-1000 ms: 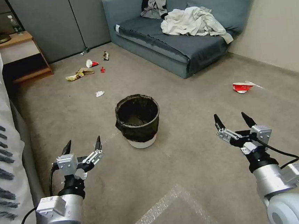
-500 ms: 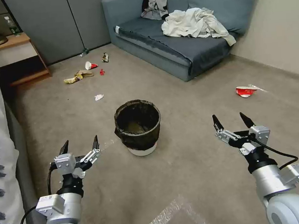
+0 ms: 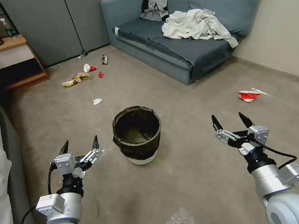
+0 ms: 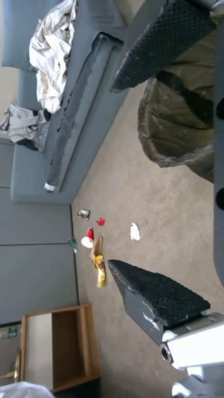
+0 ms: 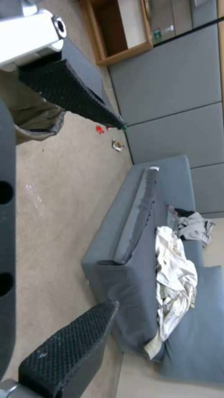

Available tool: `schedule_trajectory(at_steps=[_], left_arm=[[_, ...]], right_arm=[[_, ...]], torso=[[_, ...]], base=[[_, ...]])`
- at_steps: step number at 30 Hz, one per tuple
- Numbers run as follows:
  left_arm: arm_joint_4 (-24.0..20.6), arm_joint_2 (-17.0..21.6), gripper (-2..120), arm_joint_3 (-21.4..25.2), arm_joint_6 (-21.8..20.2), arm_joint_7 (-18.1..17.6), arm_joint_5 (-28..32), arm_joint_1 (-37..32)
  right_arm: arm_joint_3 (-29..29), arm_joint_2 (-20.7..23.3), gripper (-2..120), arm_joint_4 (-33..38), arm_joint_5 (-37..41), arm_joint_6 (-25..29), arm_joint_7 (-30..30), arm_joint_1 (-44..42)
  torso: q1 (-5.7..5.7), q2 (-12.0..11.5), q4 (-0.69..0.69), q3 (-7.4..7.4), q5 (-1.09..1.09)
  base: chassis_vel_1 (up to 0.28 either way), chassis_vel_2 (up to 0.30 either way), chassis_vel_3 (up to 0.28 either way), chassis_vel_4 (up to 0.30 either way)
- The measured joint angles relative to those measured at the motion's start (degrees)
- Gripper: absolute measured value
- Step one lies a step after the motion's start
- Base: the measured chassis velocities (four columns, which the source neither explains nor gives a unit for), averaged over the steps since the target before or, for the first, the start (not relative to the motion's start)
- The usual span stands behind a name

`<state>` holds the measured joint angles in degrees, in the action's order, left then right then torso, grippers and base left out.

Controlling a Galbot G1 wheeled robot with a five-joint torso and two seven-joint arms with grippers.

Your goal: Pick up the trash can from the floor.

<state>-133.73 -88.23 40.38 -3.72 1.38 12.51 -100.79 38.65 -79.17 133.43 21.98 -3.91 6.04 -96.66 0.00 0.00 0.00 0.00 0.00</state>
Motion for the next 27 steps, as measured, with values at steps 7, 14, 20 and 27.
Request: schedule_trajectory(at_steps=[7,14,20,27], left_arm=[[0.16,0.29,100,0.15,-0.08,0.06,0.35,0.26],[0.65,0.50,100,0.17,-0.12,0.12,0.42,0.57],[1.05,0.94,100,0.14,-0.92,0.09,1.24,1.22],[1.36,3.46,100,-0.92,-9.17,-4.30,8.31,3.78]], right_arm=[[-0.11,0.05,100,-0.06,0.00,0.00,0.06,0.10],[-0.37,0.05,100,-0.19,0.00,0.04,-0.03,0.23],[-1.16,0.00,100,-0.73,-0.40,1.67,-0.61,0.79],[-1.40,0.24,100,-1.09,-1.12,3.35,0.10,0.84]], torso=[[0.00,0.00,-0.01,0.00,0.00],[0.00,0.00,0.00,0.00,0.00],[0.00,0.00,0.00,0.00,0.01],[0.00,0.00,-0.01,0.00,0.00]], base=[[-0.088,0.090,0.082,-0.095],[-0.098,0.092,0.102,-0.090],[-0.075,0.083,0.083,-0.077],[-0.002,0.007,0.007,0.000]])
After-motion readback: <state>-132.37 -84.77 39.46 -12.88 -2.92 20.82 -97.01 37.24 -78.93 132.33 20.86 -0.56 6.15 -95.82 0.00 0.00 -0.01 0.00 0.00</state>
